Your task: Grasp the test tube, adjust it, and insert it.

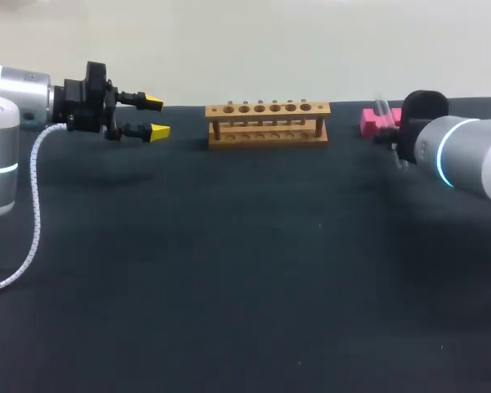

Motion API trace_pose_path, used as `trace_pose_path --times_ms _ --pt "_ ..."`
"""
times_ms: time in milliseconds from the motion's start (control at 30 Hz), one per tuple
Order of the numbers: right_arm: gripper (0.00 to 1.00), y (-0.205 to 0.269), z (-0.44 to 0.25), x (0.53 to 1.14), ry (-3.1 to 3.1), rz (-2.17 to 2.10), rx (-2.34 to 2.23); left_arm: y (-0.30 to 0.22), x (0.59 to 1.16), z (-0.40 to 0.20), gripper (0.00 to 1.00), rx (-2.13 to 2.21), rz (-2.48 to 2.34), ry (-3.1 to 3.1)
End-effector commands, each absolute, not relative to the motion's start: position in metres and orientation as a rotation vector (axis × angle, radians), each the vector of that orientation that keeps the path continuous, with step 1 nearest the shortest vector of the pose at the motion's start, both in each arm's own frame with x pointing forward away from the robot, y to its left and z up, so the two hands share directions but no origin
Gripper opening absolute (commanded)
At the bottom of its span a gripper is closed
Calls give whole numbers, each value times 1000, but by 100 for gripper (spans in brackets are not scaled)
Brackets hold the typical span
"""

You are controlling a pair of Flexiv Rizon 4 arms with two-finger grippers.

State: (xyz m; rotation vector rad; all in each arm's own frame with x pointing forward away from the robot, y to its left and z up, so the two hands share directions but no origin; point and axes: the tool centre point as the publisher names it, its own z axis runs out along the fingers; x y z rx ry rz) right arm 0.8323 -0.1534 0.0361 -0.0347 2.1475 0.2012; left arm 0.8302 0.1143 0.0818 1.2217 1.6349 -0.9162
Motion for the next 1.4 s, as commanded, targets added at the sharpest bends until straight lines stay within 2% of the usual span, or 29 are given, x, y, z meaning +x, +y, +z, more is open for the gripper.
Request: trace_pose_path --times_ms 33,933,1400 --pt "0 -153 49 819 1793 344 -82 114 829 81 100 1219 -912 1631" --pt "0 -45 85 796 1801 97 61 114 829 81 100 1219 -912 1631" --pt "0 -25 94 800 1866 198 44 114 829 81 100 1219 -912 1631"
